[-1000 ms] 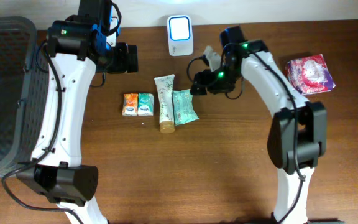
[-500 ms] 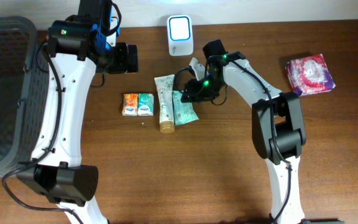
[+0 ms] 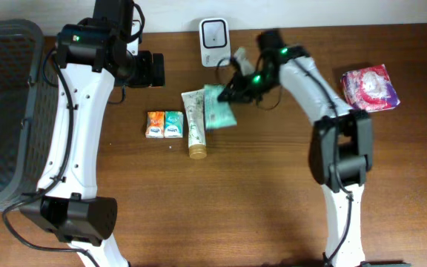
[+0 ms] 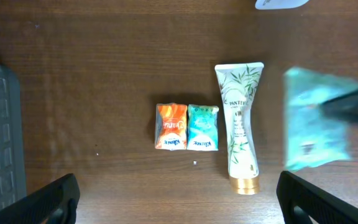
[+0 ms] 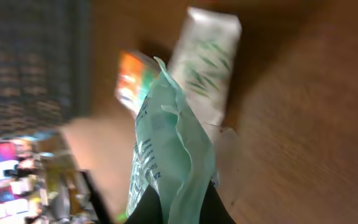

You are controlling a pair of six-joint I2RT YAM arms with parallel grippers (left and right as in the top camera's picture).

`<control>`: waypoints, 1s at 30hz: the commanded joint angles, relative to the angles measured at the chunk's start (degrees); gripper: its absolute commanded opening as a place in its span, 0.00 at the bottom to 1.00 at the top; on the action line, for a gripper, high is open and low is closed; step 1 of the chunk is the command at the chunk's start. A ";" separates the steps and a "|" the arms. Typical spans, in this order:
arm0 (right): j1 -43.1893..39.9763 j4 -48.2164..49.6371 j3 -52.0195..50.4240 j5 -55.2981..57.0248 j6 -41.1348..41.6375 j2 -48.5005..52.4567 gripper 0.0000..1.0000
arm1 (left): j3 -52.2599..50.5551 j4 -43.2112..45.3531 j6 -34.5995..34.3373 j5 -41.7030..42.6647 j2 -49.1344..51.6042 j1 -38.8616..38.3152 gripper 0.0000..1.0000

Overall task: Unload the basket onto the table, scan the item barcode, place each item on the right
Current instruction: 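Lift the green packet up to the scanner with the right gripper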

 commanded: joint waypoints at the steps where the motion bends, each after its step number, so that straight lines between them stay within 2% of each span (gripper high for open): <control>1: -3.19 -0.61 5.01 -16.83 -0.02 -4.70 0.04 | 0.48 0.07 0.13 -0.42 -0.17 0.31 0.99; 2: -3.63 -0.02 5.79 -22.25 -0.02 -4.70 0.04 | 0.46 0.07 0.13 -0.42 -0.17 0.31 0.99; 4: -4.09 1.09 6.71 -25.86 -0.04 -4.96 0.04 | 0.46 0.07 0.13 -0.42 -0.17 0.31 0.99; 7: -3.98 1.51 7.54 -16.55 -0.92 -7.43 0.04 | 0.48 0.07 0.13 -0.42 -0.17 0.31 0.99; 11: -2.78 1.57 7.54 -4.39 -6.75 -15.50 0.04 | 0.46 0.07 0.13 -0.42 -0.17 0.31 0.99; 15: -2.86 0.22 7.54 -3.06 -8.00 -19.52 0.04 | 0.48 0.07 0.13 -0.42 -0.17 0.31 0.99; 20: -2.14 -7.63 7.13 -3.06 -9.75 -19.41 0.04 | 0.48 0.07 0.13 -0.42 -0.17 0.31 0.99; 26: -2.01 -12.57 7.13 -2.56 -9.68 -19.41 0.04 | 0.48 0.07 0.13 -0.42 -0.17 0.31 0.99; 30: -2.01 -16.13 6.97 1.40 -9.66 -19.08 0.04 | 0.46 0.07 0.13 -0.42 -0.17 0.31 0.99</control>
